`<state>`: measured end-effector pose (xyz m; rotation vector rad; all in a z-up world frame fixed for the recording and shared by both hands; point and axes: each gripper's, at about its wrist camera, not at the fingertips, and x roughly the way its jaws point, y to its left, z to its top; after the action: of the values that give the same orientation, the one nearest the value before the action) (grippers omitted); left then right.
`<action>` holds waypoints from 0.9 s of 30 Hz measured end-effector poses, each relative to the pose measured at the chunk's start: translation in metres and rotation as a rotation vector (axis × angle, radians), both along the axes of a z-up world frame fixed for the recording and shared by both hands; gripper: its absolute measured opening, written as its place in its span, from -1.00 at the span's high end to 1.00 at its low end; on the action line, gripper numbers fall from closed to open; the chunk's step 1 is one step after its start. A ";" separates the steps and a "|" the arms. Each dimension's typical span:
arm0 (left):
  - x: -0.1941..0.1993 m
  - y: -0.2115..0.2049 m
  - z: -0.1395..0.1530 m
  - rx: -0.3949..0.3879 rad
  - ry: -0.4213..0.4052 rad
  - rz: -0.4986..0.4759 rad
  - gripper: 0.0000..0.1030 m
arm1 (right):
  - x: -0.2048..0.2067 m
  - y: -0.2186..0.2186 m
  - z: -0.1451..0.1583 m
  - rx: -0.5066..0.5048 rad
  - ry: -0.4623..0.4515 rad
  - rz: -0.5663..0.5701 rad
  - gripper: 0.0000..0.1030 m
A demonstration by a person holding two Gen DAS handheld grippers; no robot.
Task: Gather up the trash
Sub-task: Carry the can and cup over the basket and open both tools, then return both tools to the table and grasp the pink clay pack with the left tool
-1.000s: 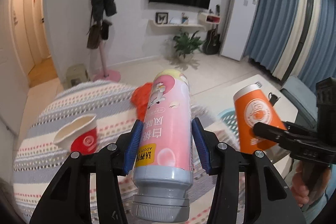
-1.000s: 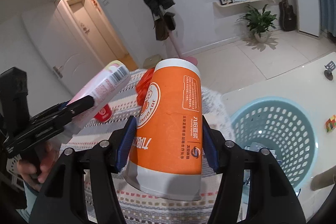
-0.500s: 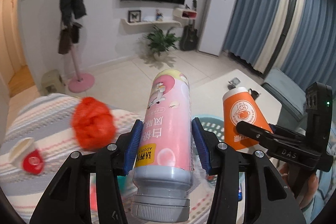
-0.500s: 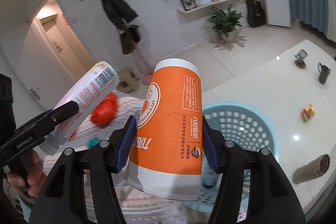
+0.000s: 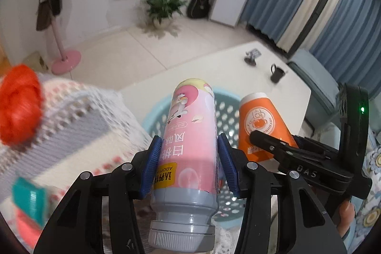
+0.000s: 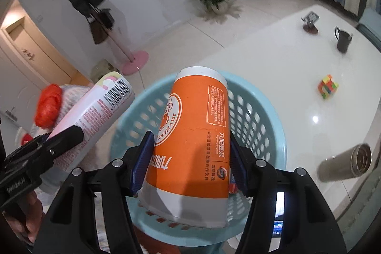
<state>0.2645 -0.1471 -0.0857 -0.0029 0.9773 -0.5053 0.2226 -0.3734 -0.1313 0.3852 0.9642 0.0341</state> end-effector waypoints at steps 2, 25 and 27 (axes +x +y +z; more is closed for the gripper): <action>0.001 -0.006 -0.011 0.017 0.024 -0.011 0.09 | 0.000 -0.002 -0.009 0.001 0.020 -0.008 -0.11; -0.027 0.012 0.013 -0.008 -0.021 0.000 -0.02 | -0.013 0.014 0.014 0.009 -0.013 0.010 -0.18; -0.033 0.028 0.020 -0.055 -0.016 0.016 -0.02 | -0.015 0.021 0.022 0.013 -0.025 0.029 -0.18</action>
<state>0.2310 -0.1195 -0.0654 -0.0561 0.9464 -0.5164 0.2079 -0.3524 -0.1091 0.3825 0.9454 0.0713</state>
